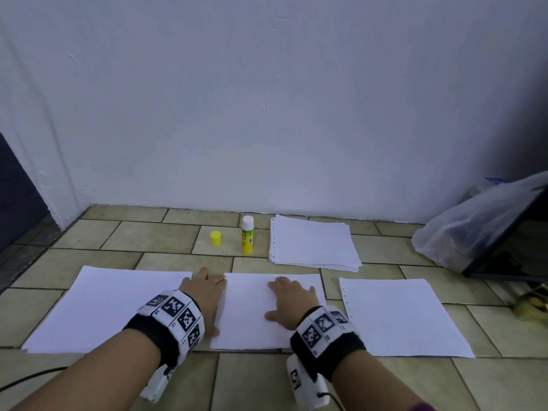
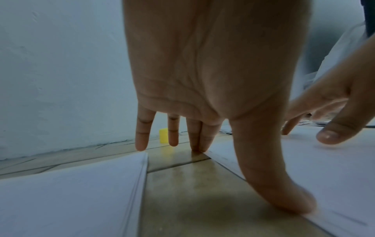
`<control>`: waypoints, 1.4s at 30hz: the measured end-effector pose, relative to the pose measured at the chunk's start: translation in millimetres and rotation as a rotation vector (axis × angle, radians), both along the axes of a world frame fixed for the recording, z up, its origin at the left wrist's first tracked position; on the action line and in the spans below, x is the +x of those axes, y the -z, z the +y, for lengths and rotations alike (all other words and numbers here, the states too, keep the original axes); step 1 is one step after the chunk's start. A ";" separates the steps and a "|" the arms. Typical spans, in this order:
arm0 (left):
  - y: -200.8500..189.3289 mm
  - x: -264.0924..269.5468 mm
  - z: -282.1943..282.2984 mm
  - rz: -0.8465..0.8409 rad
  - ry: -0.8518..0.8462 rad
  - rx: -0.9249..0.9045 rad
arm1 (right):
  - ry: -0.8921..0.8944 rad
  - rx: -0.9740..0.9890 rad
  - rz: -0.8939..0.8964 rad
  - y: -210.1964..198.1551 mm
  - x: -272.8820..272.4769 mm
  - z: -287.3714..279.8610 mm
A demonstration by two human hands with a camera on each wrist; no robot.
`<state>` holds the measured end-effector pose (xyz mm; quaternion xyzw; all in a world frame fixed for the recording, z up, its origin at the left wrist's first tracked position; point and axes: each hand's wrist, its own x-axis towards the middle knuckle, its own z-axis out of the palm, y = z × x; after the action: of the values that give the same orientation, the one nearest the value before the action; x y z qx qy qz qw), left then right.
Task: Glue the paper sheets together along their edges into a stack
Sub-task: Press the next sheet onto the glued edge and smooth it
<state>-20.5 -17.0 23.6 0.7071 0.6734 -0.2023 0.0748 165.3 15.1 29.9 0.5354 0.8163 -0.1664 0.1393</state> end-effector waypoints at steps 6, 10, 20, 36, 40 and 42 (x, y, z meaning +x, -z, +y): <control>-5.1 -1.4 -0.9 -0.013 0.018 -0.026 | 0.173 -0.026 -0.011 -3.3 47.1 16.4; -12.5 -2.6 2.7 -0.016 0.007 -0.113 | 0.134 0.071 -0.092 -4.5 42.8 15.8; -25.2 50.5 -1.7 -0.256 0.199 -0.042 | 0.016 0.054 -0.109 -4.2 7.5 0.8; 8.9 19.1 -12.4 -0.216 -0.039 -0.071 | -0.243 -0.040 0.056 3.9 -50.1 -16.0; 7.2 16.7 -14.7 -0.155 -0.006 -0.099 | -0.208 -0.100 0.093 0.8 -37.6 -8.7; 5.7 16.3 -15.7 -0.139 -0.009 -0.121 | -0.102 -0.118 0.111 0.6 -23.6 -0.7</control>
<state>-4.2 -32.7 17.9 0.7105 0.6565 -0.1925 0.1650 141.7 14.4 29.3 0.4739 0.8377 -0.2365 0.1334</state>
